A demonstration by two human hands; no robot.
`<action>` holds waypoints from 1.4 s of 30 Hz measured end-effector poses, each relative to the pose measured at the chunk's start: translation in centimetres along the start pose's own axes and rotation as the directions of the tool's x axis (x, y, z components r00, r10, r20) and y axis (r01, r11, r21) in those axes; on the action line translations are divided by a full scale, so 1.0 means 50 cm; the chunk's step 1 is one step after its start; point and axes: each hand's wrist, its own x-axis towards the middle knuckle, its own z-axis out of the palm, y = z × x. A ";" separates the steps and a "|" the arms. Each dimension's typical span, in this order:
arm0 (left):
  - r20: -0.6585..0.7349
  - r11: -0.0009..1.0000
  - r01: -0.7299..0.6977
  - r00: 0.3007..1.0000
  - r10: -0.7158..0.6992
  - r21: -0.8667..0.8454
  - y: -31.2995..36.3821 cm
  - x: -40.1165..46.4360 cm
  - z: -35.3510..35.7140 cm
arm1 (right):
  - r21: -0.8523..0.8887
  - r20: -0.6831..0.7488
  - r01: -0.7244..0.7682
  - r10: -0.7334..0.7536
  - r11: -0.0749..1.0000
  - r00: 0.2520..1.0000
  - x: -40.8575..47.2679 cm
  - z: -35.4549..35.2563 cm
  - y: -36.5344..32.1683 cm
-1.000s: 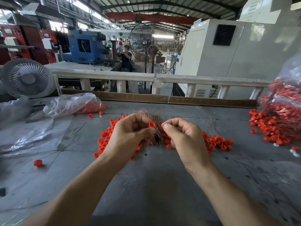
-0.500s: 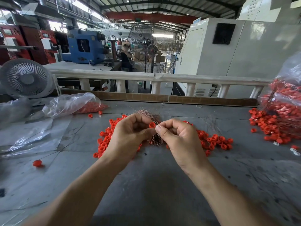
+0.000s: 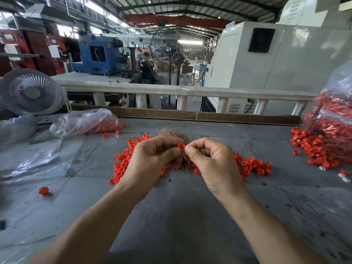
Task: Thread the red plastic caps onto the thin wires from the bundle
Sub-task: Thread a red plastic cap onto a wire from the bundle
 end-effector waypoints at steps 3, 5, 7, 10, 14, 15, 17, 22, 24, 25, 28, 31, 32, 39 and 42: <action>-0.014 1.000 0.000 1.000 0.000 -0.012 -0.002 0.002 -0.001 | -0.023 0.007 0.012 -0.011 1.000 1.000 0.000 0.001 -0.001; -0.022 1.000 -0.007 1.000 0.006 -0.015 -0.004 0.003 -0.002 | -0.042 0.015 0.025 -0.025 0.999 1.000 -0.002 0.001 -0.002; -0.020 1.000 -0.011 1.000 0.010 -0.017 -0.006 0.004 -0.003 | -0.050 0.017 0.027 -0.026 0.998 1.000 -0.003 0.001 -0.003; -0.018 1.000 -0.006 1.000 0.005 -0.029 -0.008 0.004 -0.003 | -0.052 0.001 0.015 -0.015 0.999 1.000 -0.001 0.000 -0.003; -0.006 0.999 0.002 1.000 -0.003 -0.037 -0.007 0.004 -0.004 | -0.056 0.003 0.008 -0.008 0.998 1.000 -0.002 -0.001 -0.005; -0.001 0.999 0.005 1.000 -0.005 -0.038 -0.006 0.003 -0.004 | -0.057 0.008 0.007 -0.007 0.998 1.000 -0.002 -0.001 -0.006; 0.000 0.999 0.009 1.000 -0.009 -0.036 -0.004 0.003 -0.003 | -0.058 0.013 0.008 -0.007 0.998 1.000 -0.003 -0.001 -0.006; -0.007 0.996 0.049 0.999 -0.050 -0.080 0.001 0.002 0.001 | -0.061 -0.019 0.009 -0.011 0.998 1.000 -0.002 -0.003 -0.006; -0.003 0.994 0.064 0.998 -0.065 -0.089 0.003 0.001 0.002 | -0.052 -0.033 -0.003 0.001 0.999 0.999 -0.001 -0.004 -0.007; 0.000 0.993 0.070 0.998 -0.070 -0.094 0.003 0.001 0.002 | -0.047 -0.036 -0.007 0.005 0.999 0.999 -0.001 -0.004 -0.007; -0.001 0.990 0.086 0.996 -0.087 -0.115 0.005 -0.001 0.001 | -0.043 -0.038 -0.002 0.001 0.999 0.999 -0.001 -0.003 -0.009; -0.004 0.985 0.100 0.995 -0.102 -0.141 0.009 0.000 0.002 | -0.053 -0.034 0.009 -0.011 0.999 0.999 -0.001 -0.004 -0.009; -0.002 0.983 0.102 0.995 -0.103 -0.151 0.010 0.000 0.002 | -0.051 -0.034 0.011 -0.013 0.999 0.999 -0.001 -0.004 -0.009; 0.004 0.974 0.116 0.993 -0.118 -0.195 0.012 0.001 -0.003 | -0.053 -0.017 0.052 -0.053 0.997 0.998 0.001 -0.005 -0.004; 0.012 0.972 0.125 0.992 -0.125 -0.200 0.012 0.001 -0.003 | -0.052 -0.010 0.063 -0.064 0.997 0.998 0.003 -0.005 0.001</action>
